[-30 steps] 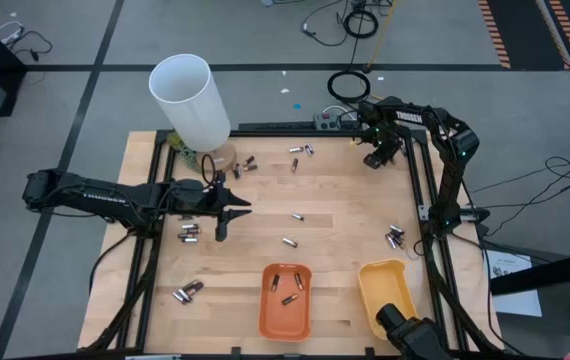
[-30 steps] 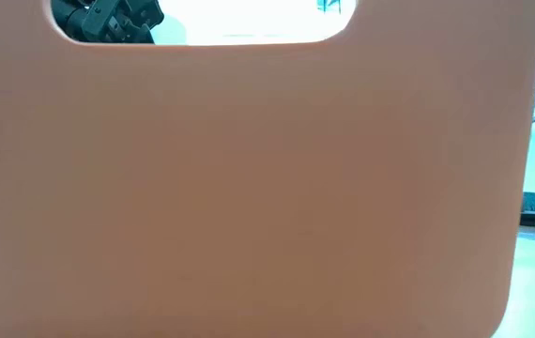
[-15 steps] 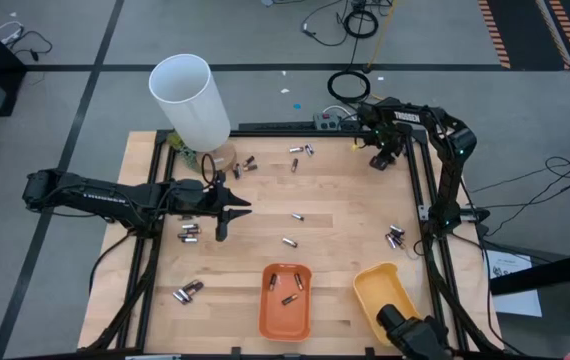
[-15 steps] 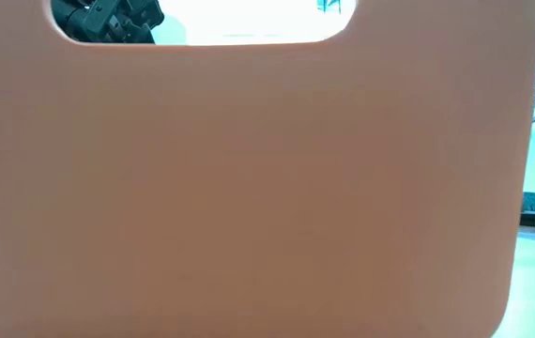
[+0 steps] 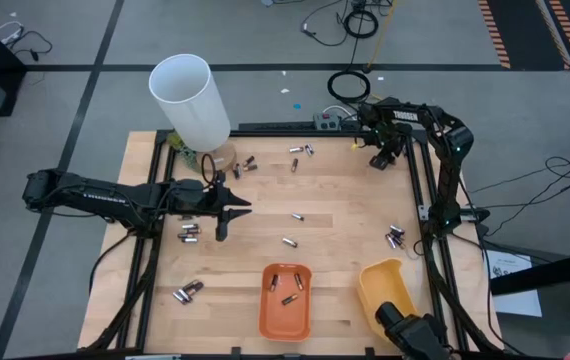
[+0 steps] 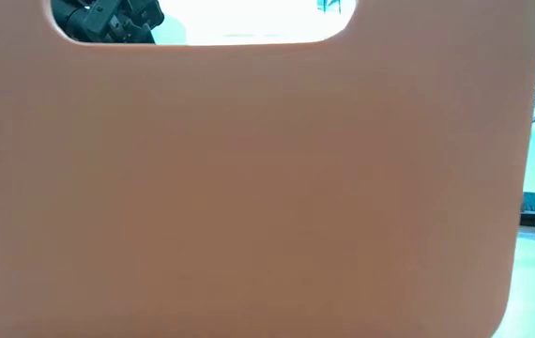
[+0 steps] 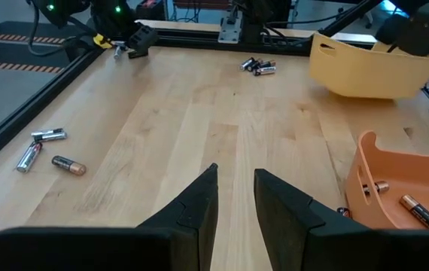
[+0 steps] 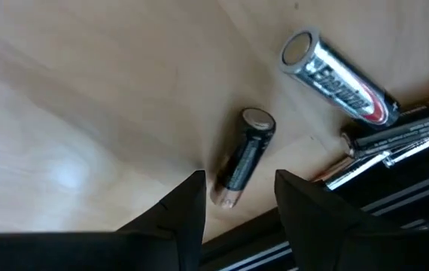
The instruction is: Sort batteries
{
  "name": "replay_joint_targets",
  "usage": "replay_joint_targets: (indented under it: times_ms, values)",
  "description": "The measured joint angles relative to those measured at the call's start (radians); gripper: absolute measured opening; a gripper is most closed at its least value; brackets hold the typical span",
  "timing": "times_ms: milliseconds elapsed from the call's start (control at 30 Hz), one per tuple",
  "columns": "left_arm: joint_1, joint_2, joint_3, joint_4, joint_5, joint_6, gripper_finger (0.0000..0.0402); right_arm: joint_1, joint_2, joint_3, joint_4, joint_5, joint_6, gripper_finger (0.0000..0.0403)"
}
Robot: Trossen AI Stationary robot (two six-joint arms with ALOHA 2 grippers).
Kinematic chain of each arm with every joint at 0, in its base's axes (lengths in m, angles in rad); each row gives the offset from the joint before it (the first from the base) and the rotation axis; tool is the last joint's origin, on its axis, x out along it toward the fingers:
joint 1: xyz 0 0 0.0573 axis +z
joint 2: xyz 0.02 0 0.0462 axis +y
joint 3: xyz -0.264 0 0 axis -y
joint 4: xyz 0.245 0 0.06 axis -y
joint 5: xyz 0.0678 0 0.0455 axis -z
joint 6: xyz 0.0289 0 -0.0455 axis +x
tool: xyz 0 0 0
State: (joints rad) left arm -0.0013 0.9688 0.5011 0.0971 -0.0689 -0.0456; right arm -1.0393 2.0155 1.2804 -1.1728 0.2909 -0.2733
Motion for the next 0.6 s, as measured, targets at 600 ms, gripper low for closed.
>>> replay_joint_targets:
  times_ms: [600]
  values:
    - [0.001, 0.000, 0.000, 0.000, -0.008, 0.001, 0.0097, 0.009, 0.043, 0.013, -0.002, -0.039, -0.087, 0.0123]
